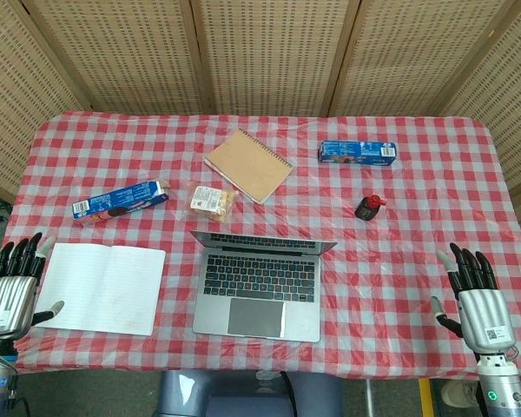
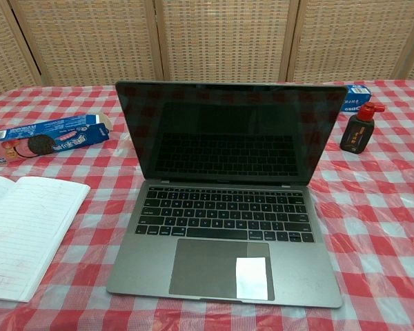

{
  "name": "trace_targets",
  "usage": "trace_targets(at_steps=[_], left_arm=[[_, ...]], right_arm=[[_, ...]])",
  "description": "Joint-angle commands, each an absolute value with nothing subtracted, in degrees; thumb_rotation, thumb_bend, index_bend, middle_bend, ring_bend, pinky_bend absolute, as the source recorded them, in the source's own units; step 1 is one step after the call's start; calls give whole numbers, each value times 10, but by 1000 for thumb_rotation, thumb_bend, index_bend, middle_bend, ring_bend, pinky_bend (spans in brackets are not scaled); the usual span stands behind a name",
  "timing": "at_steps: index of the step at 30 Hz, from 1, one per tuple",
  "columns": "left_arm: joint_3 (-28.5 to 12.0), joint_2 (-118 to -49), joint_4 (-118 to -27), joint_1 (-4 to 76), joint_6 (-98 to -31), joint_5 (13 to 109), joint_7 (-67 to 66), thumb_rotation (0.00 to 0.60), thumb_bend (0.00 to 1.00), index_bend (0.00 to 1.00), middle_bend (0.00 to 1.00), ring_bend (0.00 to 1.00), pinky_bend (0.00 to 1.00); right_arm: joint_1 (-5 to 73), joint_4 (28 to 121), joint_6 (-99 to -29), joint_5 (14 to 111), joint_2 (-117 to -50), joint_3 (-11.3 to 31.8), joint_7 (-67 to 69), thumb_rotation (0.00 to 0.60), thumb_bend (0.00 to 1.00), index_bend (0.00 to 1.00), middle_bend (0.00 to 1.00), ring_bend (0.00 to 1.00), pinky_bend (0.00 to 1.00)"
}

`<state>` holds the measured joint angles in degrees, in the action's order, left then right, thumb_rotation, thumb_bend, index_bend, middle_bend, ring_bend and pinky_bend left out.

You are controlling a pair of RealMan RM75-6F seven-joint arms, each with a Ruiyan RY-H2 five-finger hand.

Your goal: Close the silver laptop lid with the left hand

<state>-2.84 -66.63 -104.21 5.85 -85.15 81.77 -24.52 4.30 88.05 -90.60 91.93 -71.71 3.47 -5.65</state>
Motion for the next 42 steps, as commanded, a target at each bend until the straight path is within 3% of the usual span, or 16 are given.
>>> trace_targets(at_steps=[1, 28, 36, 39, 41, 42], left_arm=[[-28, -666, -1043, 59, -851, 817, -245, 600, 54, 0, 0, 0, 0], [-25, -667, -1041, 67, -835, 818, -229, 600, 75, 0, 0, 0, 0], [-17, -655, -1046, 93, -804, 869, -188, 600, 101, 0, 0, 0, 0], [-19, -633, -1062, 113, -778, 878, -179, 600, 170, 0, 0, 0, 0], [-25, -620, -1075, 126, -764, 884, -176, 600, 270, 0, 0, 0, 0], [-28, -613, -1083, 133, -757, 887, -175, 600, 369, 0, 0, 0, 0]], right_arm=[[43, 880, -906, 920, -717, 34, -57, 600, 590, 0, 0, 0, 0], [41, 884, -911, 911, -713, 41, -45, 600, 607, 0, 0, 0, 0], [38, 885, -916, 915, -711, 41, -42, 600, 608, 0, 0, 0, 0], [39, 884, -914, 910, -711, 43, -40, 600, 609, 0, 0, 0, 0], [39, 884, -912, 906, -711, 44, -38, 600, 610, 0, 0, 0, 0], [39, 883, -911, 905, -711, 45, -36, 600, 609, 0, 0, 0, 0]])
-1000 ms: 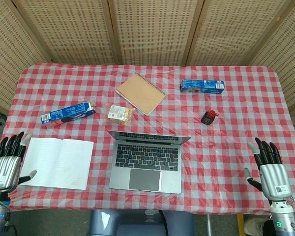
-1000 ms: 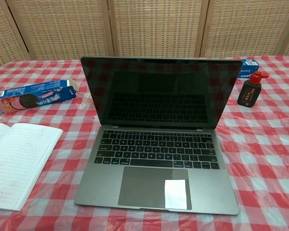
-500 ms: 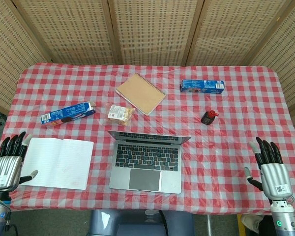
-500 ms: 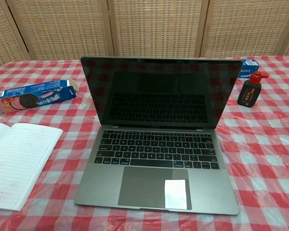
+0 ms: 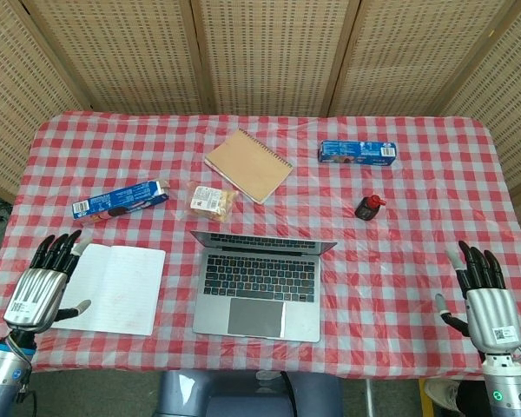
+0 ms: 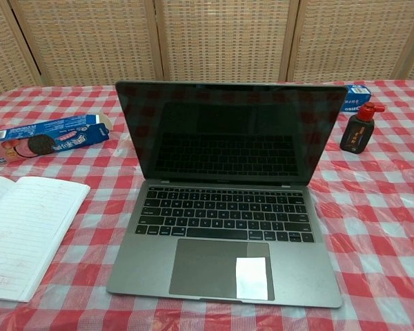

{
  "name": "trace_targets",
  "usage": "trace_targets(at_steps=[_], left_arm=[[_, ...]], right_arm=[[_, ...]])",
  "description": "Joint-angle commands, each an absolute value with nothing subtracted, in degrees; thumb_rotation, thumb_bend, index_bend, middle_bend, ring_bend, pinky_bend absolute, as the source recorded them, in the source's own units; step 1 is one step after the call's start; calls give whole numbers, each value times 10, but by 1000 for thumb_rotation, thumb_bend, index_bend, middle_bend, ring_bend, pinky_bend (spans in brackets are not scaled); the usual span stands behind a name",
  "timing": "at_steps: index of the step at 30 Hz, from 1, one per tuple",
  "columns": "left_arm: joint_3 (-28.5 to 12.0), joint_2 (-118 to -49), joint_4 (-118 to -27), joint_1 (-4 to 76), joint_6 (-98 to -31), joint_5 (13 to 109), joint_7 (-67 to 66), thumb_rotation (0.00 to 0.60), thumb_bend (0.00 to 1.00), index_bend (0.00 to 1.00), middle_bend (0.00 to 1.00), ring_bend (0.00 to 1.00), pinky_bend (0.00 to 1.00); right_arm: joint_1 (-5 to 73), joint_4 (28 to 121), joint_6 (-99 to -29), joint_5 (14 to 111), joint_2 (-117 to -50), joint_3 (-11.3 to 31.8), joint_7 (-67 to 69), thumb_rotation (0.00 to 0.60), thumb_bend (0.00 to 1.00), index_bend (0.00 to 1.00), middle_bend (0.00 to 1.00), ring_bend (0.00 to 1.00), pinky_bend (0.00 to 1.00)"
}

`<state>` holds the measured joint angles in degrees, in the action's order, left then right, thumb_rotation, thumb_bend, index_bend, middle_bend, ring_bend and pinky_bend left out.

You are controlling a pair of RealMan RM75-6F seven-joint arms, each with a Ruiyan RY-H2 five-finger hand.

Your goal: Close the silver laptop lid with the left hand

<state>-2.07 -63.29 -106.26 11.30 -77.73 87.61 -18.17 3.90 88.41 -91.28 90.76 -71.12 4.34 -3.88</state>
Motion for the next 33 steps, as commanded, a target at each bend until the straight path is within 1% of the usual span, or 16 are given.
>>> trace_targets(at_steps=[1, 2, 3, 4, 7, 9, 15, 18, 23, 28, 33], left_arm=[[-33, -604, -1094, 145, -745, 892, -175, 600, 485, 0, 0, 0, 0], [-38, -600, -1101, 153, -739, 895, -175, 600, 571, 0, 0, 0, 0], [-44, -594, -1110, 164, -730, 898, -177, 600, 691, 0, 0, 0, 0], [-49, -591, -1117, 171, -724, 899, -178, 600, 791, 0, 0, 0, 0], [-64, -584, -1137, 198, -700, 898, -192, 600, 956, 0, 0, 0, 0], [-73, -580, -1148, 214, -680, 888, -203, 600, 996, 0, 0, 0, 0], [-112, -568, -1175, 288, -588, 826, -213, 600, 1000, 0, 0, 0, 0], [-127, -571, -1171, 319, -553, 794, -220, 600, 1000, 0, 0, 0, 0], [-148, -596, -1150, 375, -499, 733, -240, 600, 1000, 0, 0, 0, 10], [-163, -628, -1132, 424, -474, 675, -263, 600, 1000, 0, 0, 0, 65], [-171, -656, -1118, 465, -465, 635, -290, 600, 1000, 11, 0, 0, 76]], right_arm=[[40, 883, -910, 903, -711, 46, -34, 600, 610, 0, 0, 0, 0], [40, 882, -910, 902, -710, 46, -33, 600, 610, 0, 0, 0, 0], [40, 882, -910, 900, -710, 47, -31, 600, 610, 0, 0, 0, 0], [40, 882, -909, 899, -710, 47, -30, 600, 610, 0, 0, 0, 0], [39, 880, -909, 894, -709, 50, -25, 600, 610, 0, 0, 0, 0], [39, 879, -907, 891, -708, 51, -22, 600, 610, 0, 0, 0, 0], [42, 873, -896, 878, -709, 55, -13, 600, 610, 0, 0, 0, 0], [44, 869, -890, 871, -709, 57, -9, 600, 610, 0, 0, 0, 0], [46, 861, -878, 857, -710, 61, 2, 600, 610, 0, 0, 0, 0], [48, 853, -870, 846, -711, 65, 12, 600, 610, 0, 0, 0, 0], [50, 847, -861, 837, -711, 67, 20, 600, 610, 0, 0, 0, 0]])
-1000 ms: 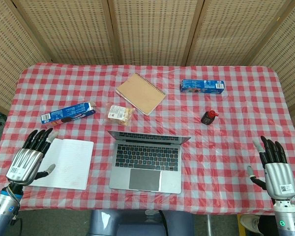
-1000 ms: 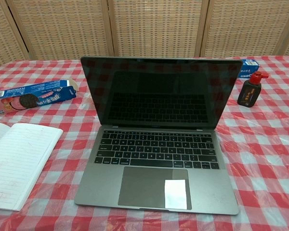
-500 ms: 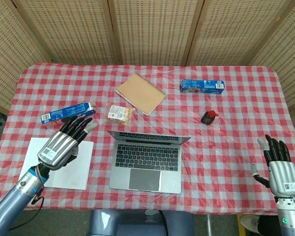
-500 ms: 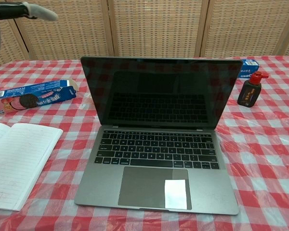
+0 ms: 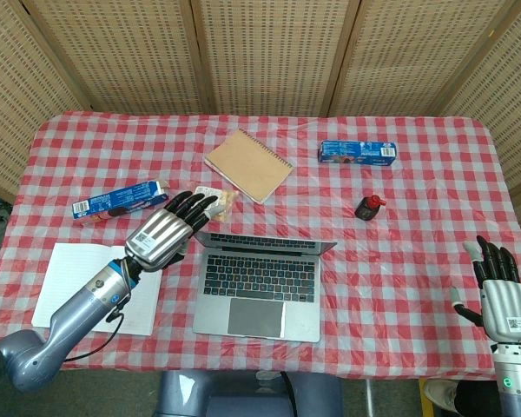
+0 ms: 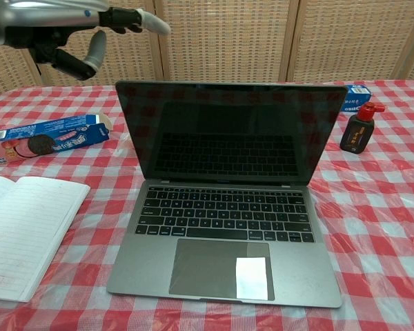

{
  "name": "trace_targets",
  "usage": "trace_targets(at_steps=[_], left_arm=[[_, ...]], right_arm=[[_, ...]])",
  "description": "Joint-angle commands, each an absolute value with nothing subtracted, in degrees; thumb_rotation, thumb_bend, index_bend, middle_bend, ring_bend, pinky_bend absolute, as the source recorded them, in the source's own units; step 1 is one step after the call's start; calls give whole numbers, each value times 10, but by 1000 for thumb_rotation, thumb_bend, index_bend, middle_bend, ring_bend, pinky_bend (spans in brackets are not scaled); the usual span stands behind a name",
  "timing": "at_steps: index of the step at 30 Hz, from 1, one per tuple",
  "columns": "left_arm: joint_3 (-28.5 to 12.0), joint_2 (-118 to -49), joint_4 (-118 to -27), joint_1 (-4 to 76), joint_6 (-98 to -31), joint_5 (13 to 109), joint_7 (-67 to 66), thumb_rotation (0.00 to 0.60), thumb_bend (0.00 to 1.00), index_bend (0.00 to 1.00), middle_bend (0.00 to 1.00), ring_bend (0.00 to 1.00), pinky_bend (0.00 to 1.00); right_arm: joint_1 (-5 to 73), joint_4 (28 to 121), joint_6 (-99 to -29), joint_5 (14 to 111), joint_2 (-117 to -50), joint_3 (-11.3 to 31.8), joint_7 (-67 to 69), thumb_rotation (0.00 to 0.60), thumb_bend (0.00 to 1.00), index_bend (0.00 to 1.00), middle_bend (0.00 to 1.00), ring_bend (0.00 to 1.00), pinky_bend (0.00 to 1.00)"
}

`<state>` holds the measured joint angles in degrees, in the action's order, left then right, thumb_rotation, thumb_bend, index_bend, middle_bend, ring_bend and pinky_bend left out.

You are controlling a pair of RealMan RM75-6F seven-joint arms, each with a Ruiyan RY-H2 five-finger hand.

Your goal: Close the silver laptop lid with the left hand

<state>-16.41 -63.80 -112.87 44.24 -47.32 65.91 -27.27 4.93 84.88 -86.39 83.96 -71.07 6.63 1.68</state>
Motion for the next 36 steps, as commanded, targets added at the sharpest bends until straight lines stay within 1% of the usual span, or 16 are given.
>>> trace_targets(at_steps=[1, 11, 15, 17, 19, 21, 26, 31, 36], left_arm=[[-173, -664, -1115, 476, -464, 622, -297, 600, 1000, 15, 0, 0, 81], [-165, -715, -1096, 549, -469, 527, -357, 600, 1000, 98, 0, 0, 181], [-160, -731, -1090, 574, -471, 494, -374, 600, 1000, 163, 0, 36, 221], [-159, -739, -1085, 587, -475, 479, -382, 600, 1000, 208, 20, 70, 245], [-157, -747, -1082, 598, -478, 465, -386, 600, 1000, 269, 70, 115, 279], [-156, -752, -1080, 605, -480, 457, -387, 600, 1000, 302, 100, 133, 290], [-150, -767, -1073, 625, -488, 439, -383, 600, 1000, 352, 150, 166, 308], [-142, -769, -1075, 636, -494, 436, -375, 600, 1000, 424, 220, 216, 335], [-134, -763, -1085, 639, -503, 438, -368, 600, 1000, 468, 263, 248, 356]], right_arm=[[50, 846, -859, 835, -711, 68, 21, 600, 610, 0, 0, 0, 0], [50, 840, -857, 828, -708, 71, 36, 600, 610, 0, 0, 0, 0], [49, 839, -858, 826, -706, 73, 43, 600, 611, 0, 0, 0, 0], [49, 838, -857, 825, -706, 73, 46, 600, 610, 0, 0, 0, 0], [50, 837, -855, 824, -705, 73, 48, 600, 610, 0, 0, 0, 0], [50, 836, -855, 824, -705, 74, 49, 600, 610, 2, 0, 0, 0], [51, 833, -851, 821, -706, 74, 54, 600, 611, 5, 0, 0, 0], [52, 831, -848, 820, -707, 74, 53, 600, 611, 5, 0, 0, 0], [53, 832, -847, 819, -707, 74, 52, 600, 612, 5, 0, 0, 0]])
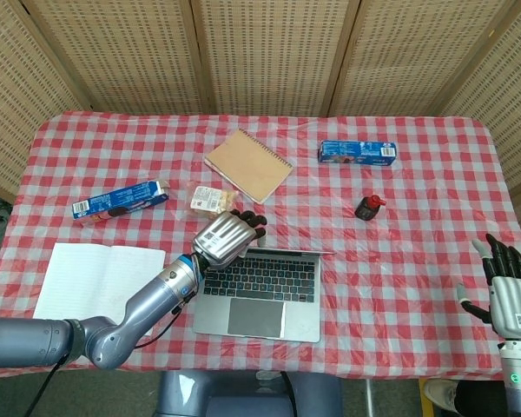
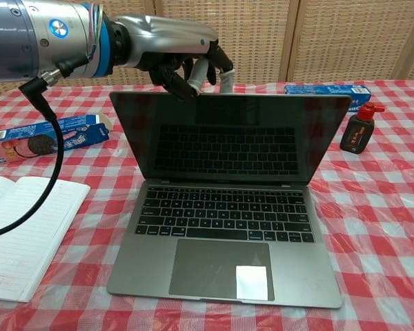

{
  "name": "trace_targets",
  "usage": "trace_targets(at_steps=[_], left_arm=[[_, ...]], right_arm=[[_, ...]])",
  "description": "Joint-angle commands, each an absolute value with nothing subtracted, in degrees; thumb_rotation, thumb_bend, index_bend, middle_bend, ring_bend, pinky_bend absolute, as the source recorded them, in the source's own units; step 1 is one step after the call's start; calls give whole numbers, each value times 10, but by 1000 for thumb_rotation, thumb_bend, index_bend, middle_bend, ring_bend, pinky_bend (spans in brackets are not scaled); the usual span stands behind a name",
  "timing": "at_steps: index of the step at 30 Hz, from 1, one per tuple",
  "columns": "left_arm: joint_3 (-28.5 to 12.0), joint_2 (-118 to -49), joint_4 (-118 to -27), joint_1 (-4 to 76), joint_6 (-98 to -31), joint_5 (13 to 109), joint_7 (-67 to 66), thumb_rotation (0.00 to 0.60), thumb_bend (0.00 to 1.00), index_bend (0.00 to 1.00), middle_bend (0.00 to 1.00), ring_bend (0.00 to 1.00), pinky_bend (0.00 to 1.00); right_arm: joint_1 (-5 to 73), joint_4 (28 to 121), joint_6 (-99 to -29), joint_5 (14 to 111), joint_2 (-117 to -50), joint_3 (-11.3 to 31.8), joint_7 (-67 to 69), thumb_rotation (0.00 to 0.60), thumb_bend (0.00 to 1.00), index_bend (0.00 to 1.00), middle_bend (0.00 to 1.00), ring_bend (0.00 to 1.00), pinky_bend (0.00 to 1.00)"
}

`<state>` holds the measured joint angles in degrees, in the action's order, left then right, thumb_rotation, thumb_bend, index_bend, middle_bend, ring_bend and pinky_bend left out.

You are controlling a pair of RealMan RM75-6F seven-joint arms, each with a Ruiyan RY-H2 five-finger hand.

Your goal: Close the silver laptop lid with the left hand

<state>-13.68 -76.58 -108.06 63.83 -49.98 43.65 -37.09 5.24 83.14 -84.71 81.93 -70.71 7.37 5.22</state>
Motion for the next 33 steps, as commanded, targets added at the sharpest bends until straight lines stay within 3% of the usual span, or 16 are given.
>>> trace_targets(at_steps=[1, 20, 33], left_arm=[[-132, -762, -1087, 639, -505, 439, -366, 600, 1000, 474, 269, 254, 359], [-63, -739, -1165, 639, -518, 464, -375, 600, 1000, 484, 280, 263, 368], [0, -763, -1172, 625, -530, 480, -395, 600, 1000, 484, 280, 263, 369]], right_arm=[[52, 832, -847, 819, -707, 74, 52, 600, 612, 5, 0, 0, 0], [51, 844, -852, 825, -702, 71, 46, 600, 614, 13, 0, 0, 0], [48, 853, -856, 824, -699, 71, 41, 600, 619, 19, 0, 0, 0]])
